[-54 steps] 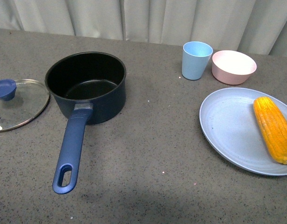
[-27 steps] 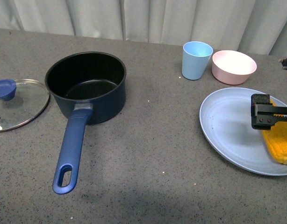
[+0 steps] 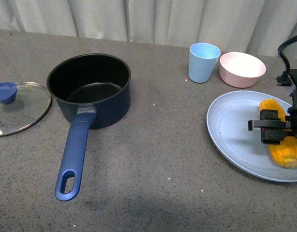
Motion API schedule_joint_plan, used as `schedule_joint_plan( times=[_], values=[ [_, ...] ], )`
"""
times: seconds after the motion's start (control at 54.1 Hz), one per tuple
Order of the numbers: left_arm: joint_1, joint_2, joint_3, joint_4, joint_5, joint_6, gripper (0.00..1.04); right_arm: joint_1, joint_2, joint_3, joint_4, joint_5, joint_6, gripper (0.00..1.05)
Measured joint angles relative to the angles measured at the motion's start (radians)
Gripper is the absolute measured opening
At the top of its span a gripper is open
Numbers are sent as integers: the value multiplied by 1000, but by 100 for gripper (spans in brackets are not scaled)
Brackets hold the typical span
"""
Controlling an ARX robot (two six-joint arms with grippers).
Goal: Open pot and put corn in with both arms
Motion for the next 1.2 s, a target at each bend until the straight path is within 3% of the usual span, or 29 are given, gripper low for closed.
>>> schedule_joint_plan(
  times=[0.296,0.517,0.684,0.942,1.201],
  values=[
    [0,0,0,0,0,0,98,-6,-56,-2,-16,-71,18,30],
    [0,0,0,0,0,0,98,31,-193,59,-58,-334,176,24],
    [0,0,0,0,0,0,98,173,-144,224,-68,-502,334,22],
    [0,0,0,0,0,0,98,369,42,480,-99,-550,470,21],
    [0,0,0,0,0,0,98,467,188,694,-173,-529,516,21]
  ],
)
